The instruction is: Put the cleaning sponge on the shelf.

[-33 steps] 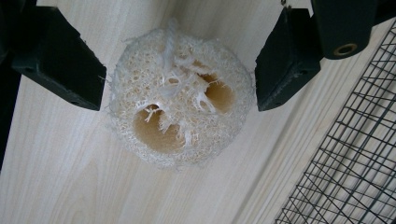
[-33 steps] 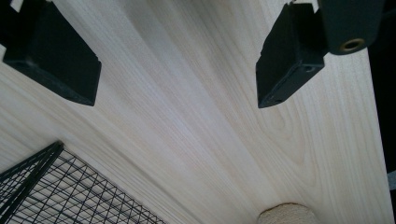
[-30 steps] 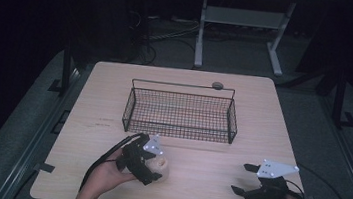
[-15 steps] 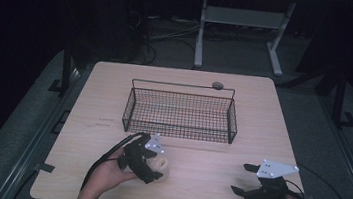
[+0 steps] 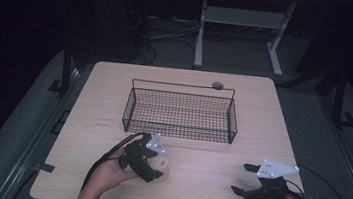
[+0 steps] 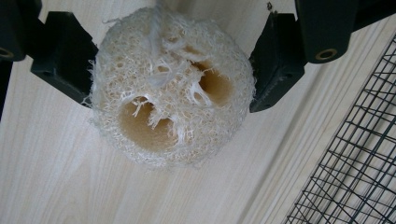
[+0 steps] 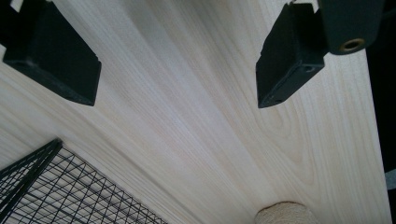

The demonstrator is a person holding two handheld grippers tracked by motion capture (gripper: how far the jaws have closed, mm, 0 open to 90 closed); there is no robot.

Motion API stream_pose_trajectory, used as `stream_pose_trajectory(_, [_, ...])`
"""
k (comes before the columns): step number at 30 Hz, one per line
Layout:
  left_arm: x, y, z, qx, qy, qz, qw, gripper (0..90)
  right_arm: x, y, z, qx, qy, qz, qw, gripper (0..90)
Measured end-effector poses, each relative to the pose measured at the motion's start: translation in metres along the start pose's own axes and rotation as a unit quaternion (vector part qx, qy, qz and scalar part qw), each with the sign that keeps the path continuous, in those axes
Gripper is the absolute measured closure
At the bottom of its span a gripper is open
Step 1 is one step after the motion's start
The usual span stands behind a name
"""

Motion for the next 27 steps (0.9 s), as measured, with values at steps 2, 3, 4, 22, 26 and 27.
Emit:
stream_pose_trajectory(2, [0.000, 0.000, 0.000, -0.001, 0.000, -0.002, 1.0000, 24.9, 0.000, 0.000, 0.000, 0.001, 0.000, 0.000, 1.0000, 13.6])
stream_pose_trajectory(3, [0.000, 0.000, 0.000, -0.002, 0.002, -0.003, 1.0000, 25.1, 0.000, 0.000, 0.000, 0.000, 0.000, 0.000, 1.0000, 13.6])
stream_pose_trajectory(4, [0.000, 0.000, 0.000, 0.000, 0.002, -0.005, 1.0000, 25.7, 0.000, 0.000, 0.000, 0.000, 0.000, 0.000, 1.0000, 13.6])
stream_pose_trajectory(22, [-0.013, 0.006, 0.007, -0.005, -0.013, 0.001, 0.9999, 26.7, 0.000, 0.000, 0.000, 0.000, 0.000, 0.000, 1.0000, 13.6])
stream_pose_trajectory(26, [-0.017, 0.008, 0.009, -0.005, -0.012, 0.002, 0.9999, 26.7, 0.000, 0.001, 0.000, 0.000, 0.000, 0.000, 1.0000, 13.6])
stream_pose_trajectory(27, [-0.017, 0.008, 0.010, -0.005, -0.011, 0.002, 0.9999, 26.7, 0.000, 0.001, 0.000, 0.000, 0.000, 0.000, 1.0000, 13.6])
Point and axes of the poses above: each handheld gripper's, and its own axes: x roughly forward along the jaws, z roughly out of its top, y roughly to its left, the point moved 2 cm from there along x, roughly forward along the jaws, and after that the axes turned 3 degrees about x, right-handed, at the moved point
